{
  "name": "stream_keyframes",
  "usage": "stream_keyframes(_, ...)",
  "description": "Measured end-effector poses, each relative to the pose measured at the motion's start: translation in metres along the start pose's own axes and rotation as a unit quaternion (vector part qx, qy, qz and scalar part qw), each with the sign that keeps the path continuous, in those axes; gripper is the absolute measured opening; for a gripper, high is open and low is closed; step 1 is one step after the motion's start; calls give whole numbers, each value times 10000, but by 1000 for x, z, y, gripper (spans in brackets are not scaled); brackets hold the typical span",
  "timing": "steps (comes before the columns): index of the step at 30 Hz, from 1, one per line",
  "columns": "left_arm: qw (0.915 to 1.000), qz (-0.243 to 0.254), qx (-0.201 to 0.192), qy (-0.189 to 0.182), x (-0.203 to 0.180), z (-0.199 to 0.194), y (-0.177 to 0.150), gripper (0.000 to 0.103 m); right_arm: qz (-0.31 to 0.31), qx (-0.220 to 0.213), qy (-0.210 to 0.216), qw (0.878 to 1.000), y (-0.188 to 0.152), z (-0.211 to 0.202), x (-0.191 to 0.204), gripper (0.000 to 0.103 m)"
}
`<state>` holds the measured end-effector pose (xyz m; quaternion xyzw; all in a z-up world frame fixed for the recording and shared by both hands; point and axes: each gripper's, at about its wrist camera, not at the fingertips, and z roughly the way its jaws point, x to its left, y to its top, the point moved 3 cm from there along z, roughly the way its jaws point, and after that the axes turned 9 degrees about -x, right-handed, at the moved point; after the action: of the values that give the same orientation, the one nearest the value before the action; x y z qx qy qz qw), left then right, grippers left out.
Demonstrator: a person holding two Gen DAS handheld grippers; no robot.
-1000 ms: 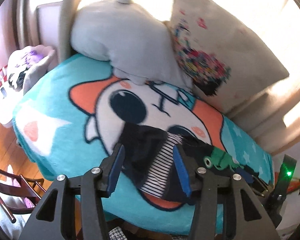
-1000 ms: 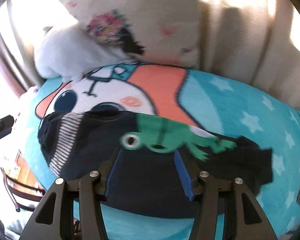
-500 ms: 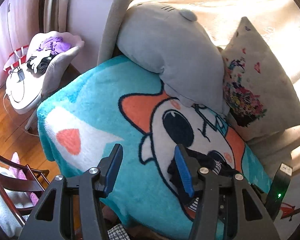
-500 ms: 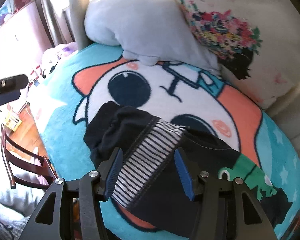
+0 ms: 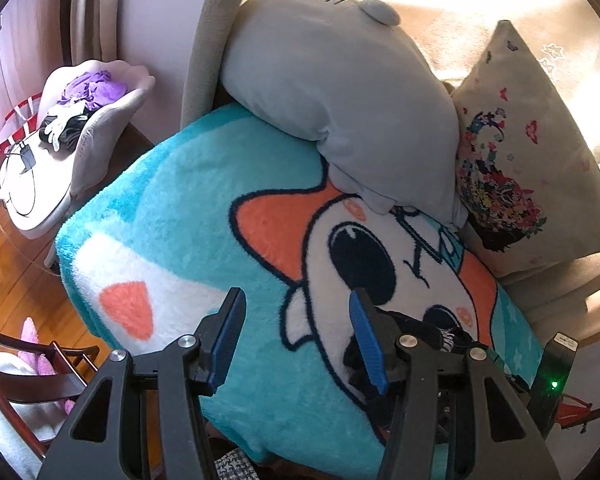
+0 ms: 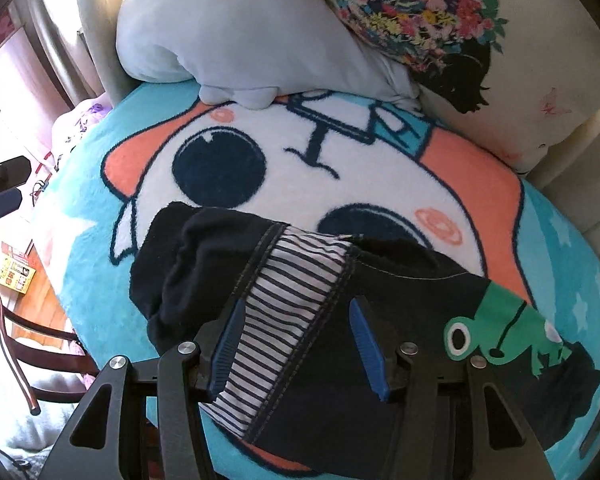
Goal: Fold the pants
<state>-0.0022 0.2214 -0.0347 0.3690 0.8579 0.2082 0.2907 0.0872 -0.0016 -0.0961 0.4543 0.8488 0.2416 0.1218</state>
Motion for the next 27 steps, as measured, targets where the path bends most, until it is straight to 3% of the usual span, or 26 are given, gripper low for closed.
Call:
stream_keyframes(7,9999,58,89,24,8,4,-2,53,25,34,2,10000,-5,7,15,58)
stream_keyframes(13,9988,237,427,-22,-4,23,-16,53,123,59,-169,9998,-20,1,9,58)
stream_keyframes(20,9936,907,609,-275,-71,29,-42,53,599,-176,-483,9969,-47,-28,-38,59)
stream_keyframes(27,9807,1748,755,-441,-157,18,-89,53,1405,-524,-680,9864,-75,-66,-114,59)
